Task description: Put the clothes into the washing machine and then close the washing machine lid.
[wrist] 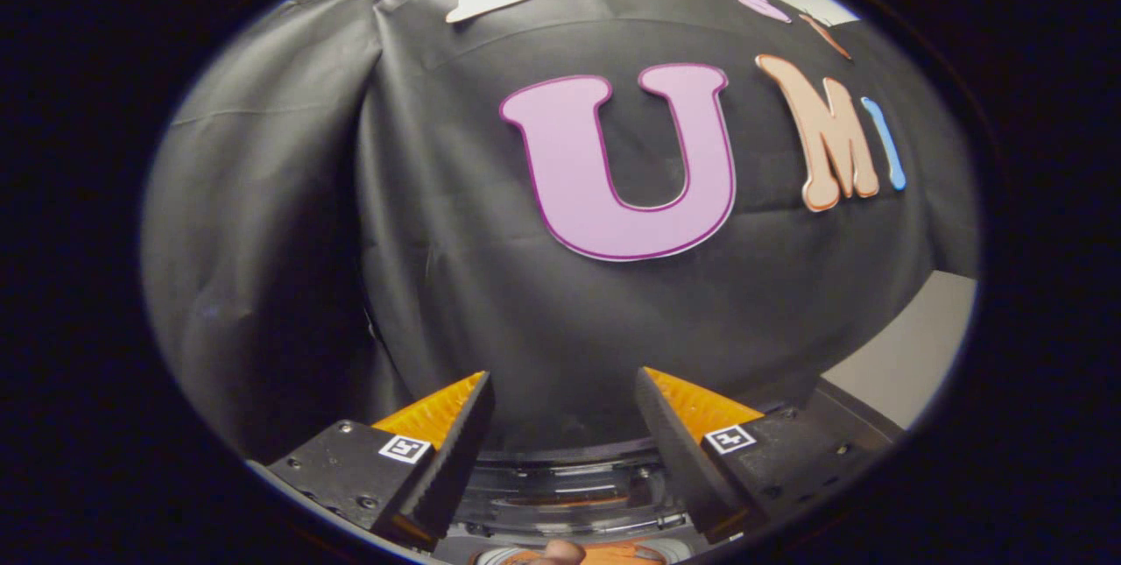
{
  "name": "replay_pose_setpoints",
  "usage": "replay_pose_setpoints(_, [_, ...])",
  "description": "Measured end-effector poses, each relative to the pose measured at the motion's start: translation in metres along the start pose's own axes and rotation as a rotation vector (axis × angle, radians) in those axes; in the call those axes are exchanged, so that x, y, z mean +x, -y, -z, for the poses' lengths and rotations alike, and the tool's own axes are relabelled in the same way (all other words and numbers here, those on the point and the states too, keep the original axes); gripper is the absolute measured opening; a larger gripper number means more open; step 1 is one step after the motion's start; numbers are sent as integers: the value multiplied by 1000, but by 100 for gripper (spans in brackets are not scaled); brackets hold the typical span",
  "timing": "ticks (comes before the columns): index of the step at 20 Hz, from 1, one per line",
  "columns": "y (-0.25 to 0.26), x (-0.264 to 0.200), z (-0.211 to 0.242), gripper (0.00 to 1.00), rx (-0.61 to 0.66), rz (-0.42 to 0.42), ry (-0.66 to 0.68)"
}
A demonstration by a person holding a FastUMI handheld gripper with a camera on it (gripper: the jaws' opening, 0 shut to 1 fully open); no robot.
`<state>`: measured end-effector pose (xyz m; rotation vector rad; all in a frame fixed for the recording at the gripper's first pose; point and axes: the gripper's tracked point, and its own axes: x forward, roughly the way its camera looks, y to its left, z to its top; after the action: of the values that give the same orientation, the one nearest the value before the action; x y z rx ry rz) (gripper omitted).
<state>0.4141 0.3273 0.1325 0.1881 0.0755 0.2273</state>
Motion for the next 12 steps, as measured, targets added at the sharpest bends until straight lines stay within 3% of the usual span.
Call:
replay_pose_setpoints(4, [-10,24,21,98,-33,-15,-67])
replay_pose_setpoints(6, [-2,29,45,98,-28,27,-135])
replay_pose_setpoints(8, [1,34,41,98,-90,50,-105])
replay_pose_setpoints(9, [4,29,48,98,-109,51,-156])
replay_pose_setpoints(12, [1,27,46,97,-91,57,-148])
